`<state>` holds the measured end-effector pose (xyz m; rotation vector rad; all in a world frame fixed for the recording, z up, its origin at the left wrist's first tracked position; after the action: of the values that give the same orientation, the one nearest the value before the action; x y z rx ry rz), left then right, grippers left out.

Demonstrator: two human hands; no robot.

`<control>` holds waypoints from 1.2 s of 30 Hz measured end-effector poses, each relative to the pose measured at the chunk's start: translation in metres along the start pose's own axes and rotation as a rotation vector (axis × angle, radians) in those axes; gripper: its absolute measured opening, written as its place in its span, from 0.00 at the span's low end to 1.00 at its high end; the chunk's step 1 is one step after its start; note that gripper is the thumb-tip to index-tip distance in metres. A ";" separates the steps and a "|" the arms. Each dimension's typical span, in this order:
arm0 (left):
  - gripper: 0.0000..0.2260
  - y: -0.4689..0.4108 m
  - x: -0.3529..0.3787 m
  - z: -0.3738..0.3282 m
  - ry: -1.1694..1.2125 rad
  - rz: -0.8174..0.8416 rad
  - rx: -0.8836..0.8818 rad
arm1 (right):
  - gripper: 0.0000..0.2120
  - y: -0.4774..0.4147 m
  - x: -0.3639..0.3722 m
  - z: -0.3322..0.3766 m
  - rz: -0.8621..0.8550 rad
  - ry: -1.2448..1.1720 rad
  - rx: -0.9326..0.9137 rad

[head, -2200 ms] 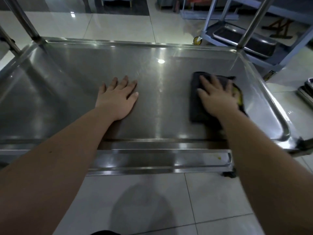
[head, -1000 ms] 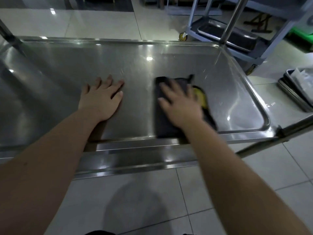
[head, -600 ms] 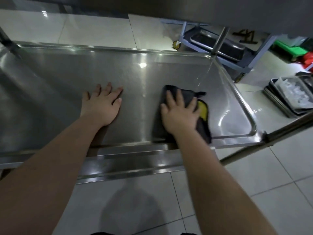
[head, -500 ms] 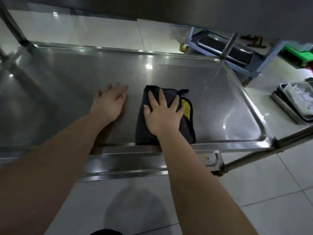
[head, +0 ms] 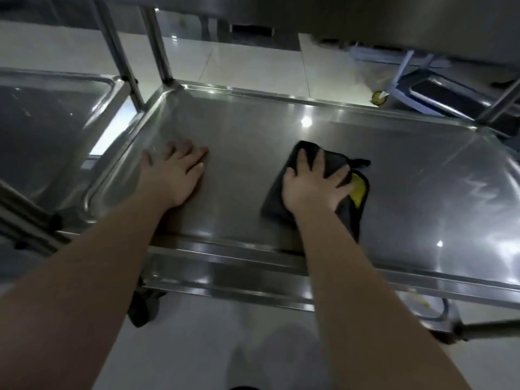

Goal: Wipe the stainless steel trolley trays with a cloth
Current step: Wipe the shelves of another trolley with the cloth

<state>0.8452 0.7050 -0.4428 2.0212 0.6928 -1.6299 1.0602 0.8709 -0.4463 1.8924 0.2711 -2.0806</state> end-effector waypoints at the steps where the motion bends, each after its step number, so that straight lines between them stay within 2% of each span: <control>1: 0.21 0.000 0.000 0.003 0.040 0.000 -0.005 | 0.28 0.008 0.004 0.042 -0.001 -0.011 -0.068; 4: 0.21 0.000 -0.001 0.011 0.201 -0.020 0.013 | 0.28 0.055 0.022 0.158 0.011 0.002 -0.410; 6: 0.21 0.000 -0.005 0.018 0.331 -0.063 -0.031 | 0.28 0.068 0.028 0.184 0.058 0.009 -0.579; 7: 0.21 -0.001 -0.005 0.019 0.310 -0.072 -0.030 | 0.27 0.061 0.024 0.176 0.056 -0.005 -0.605; 10: 0.23 -0.003 0.002 0.014 0.108 -0.067 0.003 | 0.26 0.008 0.003 0.091 0.009 -0.005 -0.454; 14: 0.25 -0.007 0.010 0.009 -0.052 -0.054 -0.007 | 0.26 -0.050 -0.022 -0.069 0.090 -0.033 -0.001; 17: 0.24 -0.008 0.011 0.006 -0.064 -0.051 -0.016 | 0.26 -0.044 -0.018 -0.078 0.076 0.009 0.130; 19: 0.23 -0.010 0.010 0.005 -0.059 -0.040 -0.014 | 0.27 -0.026 -0.010 -0.028 0.035 0.035 0.028; 22: 0.22 -0.011 0.007 0.013 -0.001 -0.010 -0.031 | 0.27 0.032 0.009 0.075 -0.014 0.033 -0.303; 25: 0.22 -0.010 0.004 0.018 0.152 -0.020 -0.034 | 0.26 0.076 0.021 0.131 0.065 -0.028 -0.539; 27: 0.23 -0.009 0.003 0.019 0.235 -0.025 -0.040 | 0.26 0.068 0.007 0.124 0.111 -0.229 -0.590; 29: 0.28 -0.008 0.003 0.018 0.249 -0.026 -0.053 | 0.24 0.046 -0.010 0.086 0.043 -0.344 -0.530; 32: 0.36 -0.005 0.002 0.012 0.150 -0.030 -0.024 | 0.24 0.031 -0.005 0.017 0.066 -0.111 -0.374; 34: 0.37 -0.001 -0.001 0.007 0.116 -0.041 -0.001 | 0.25 0.040 0.005 0.002 0.076 0.008 -0.413; 36: 0.35 0.002 -0.011 0.000 0.085 -0.097 0.018 | 0.25 0.044 0.008 0.004 0.023 0.024 -0.438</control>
<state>0.8448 0.7020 -0.4315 2.1102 0.8208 -1.6165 1.0713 0.8280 -0.4512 1.6449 0.6475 -1.7999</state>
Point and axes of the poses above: each hand's wrist, its own y-axis away from the middle knuckle, its own x-axis out of the palm, z = x × y, the point moved 7 cm from there along -y, towards the middle knuckle, and after that the axes turned 3 degrees about y, right-handed, at the moved point
